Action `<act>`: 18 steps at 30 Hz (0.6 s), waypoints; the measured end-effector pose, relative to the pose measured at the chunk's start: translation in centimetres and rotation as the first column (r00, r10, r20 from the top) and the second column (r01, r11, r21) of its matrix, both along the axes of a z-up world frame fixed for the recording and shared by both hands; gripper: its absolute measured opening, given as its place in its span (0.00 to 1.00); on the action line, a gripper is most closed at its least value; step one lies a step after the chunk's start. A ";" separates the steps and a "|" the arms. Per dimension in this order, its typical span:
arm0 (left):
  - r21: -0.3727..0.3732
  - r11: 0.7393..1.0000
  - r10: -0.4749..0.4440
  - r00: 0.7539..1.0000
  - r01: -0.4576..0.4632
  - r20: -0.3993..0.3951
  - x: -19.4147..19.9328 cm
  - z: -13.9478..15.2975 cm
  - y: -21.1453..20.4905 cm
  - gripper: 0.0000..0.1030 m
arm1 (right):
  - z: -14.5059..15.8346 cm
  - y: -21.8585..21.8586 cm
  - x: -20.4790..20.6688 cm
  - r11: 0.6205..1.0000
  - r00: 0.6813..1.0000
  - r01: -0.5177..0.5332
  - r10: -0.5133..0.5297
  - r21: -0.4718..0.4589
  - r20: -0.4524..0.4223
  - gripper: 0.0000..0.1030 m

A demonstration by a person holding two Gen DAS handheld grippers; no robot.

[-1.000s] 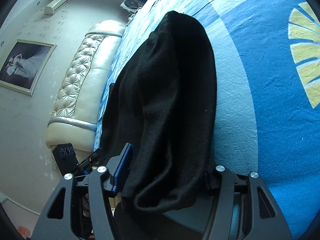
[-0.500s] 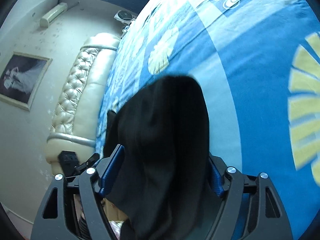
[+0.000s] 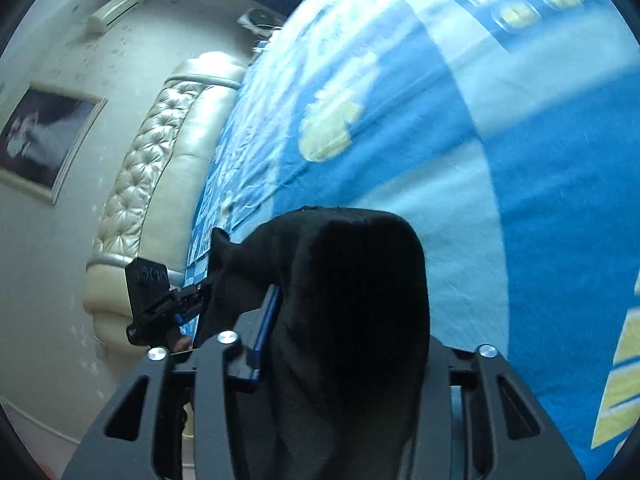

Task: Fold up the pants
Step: 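Lay the folded pants flat on the bed and open both tools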

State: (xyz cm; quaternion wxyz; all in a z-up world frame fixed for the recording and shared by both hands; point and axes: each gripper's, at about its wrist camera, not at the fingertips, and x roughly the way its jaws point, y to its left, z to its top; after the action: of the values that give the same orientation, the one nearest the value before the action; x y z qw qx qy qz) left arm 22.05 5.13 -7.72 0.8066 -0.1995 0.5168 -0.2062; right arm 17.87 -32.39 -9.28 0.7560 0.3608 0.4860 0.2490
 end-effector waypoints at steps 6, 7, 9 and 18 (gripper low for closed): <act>0.002 0.996 0.086 0.996 -0.086 0.014 1.5 0.6 2.1 0.19 | 1.1 1.1 2.7 1.000 0.998 -0.011 0.011 -0.004 0.069 0.35; 0.016 0.996 0.086 0.996 -0.086 0.018 1.7 0.6 2.1 0.19 | 0.6 1.1 3.2 1.000 0.998 -0.012 0.013 -0.016 0.063 0.35; 0.036 0.996 0.085 0.996 -0.085 0.020 1.7 0.3 2.0 0.19 | -1.2 0.5 3.8 1.000 1.000 0.003 -0.003 -0.011 0.015 0.34; 0.099 0.989 0.109 0.994 -0.111 0.033 1.2 0.3 1.6 0.38 | -2.4 -2.1 1.4 0.992 0.995 0.088 -0.084 0.094 -0.048 0.49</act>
State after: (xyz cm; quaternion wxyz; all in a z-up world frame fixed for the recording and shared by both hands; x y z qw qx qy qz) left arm 23.24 6.77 -7.43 0.8328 -0.1839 0.5035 -0.1378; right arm 19.30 -34.49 -11.72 0.7369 0.4228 0.4740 0.2315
